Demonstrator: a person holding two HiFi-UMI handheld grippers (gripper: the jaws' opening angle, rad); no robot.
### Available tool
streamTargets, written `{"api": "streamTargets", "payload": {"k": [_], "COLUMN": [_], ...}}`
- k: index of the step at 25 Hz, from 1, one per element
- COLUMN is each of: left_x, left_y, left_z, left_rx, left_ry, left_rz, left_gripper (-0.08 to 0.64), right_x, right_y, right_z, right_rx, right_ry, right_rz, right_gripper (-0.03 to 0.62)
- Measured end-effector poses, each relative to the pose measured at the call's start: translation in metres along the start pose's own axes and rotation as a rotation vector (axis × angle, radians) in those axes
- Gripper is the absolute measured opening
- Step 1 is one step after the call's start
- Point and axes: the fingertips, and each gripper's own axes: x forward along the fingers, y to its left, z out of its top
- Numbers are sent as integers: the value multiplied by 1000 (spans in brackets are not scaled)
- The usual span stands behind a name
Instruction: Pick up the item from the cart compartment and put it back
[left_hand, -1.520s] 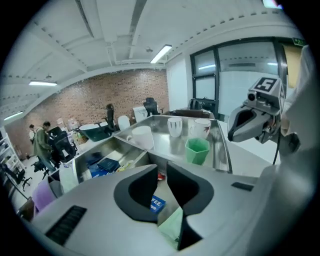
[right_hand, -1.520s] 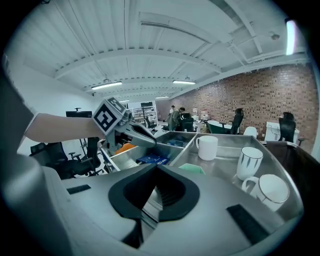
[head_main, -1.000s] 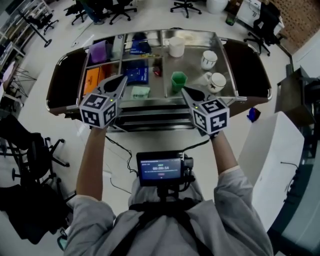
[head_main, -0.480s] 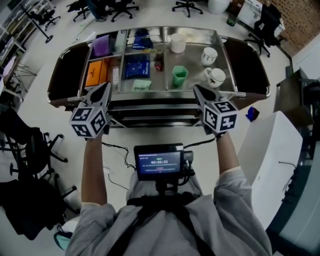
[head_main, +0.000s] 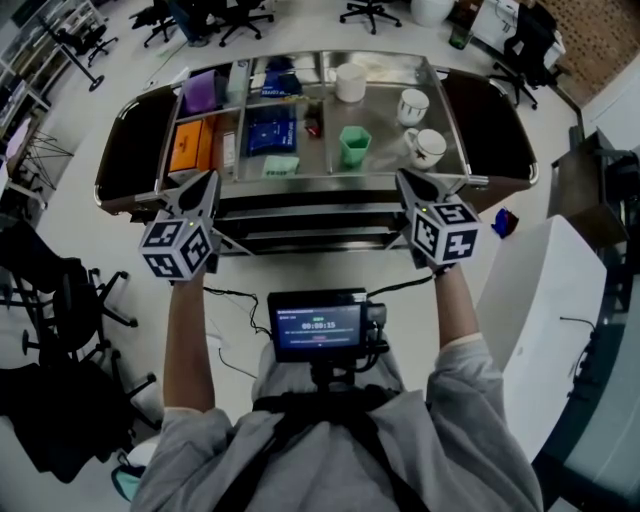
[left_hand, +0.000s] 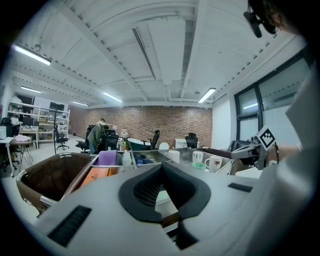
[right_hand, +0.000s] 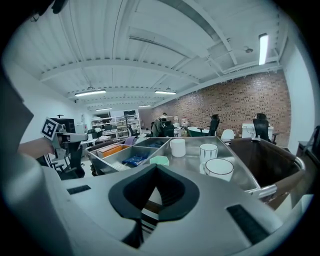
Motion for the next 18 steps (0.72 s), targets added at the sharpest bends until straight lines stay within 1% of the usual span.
{"api": "streamTargets", "payload": {"k": [10, 18], "left_x": [2, -13], "left_y": [4, 1], "left_z": [-10, -8], "left_rx": [-5, 3], "left_ry": [21, 17], "left_rz": [-2, -4], "left_gripper": [5, 5], "right_x": [6, -7], "right_y": [0, 8], "right_z": [-2, -5], "right_rx": [-9, -15], "right_ry": [10, 9], "right_rz": [4, 3], "right_gripper": [8, 8]}}
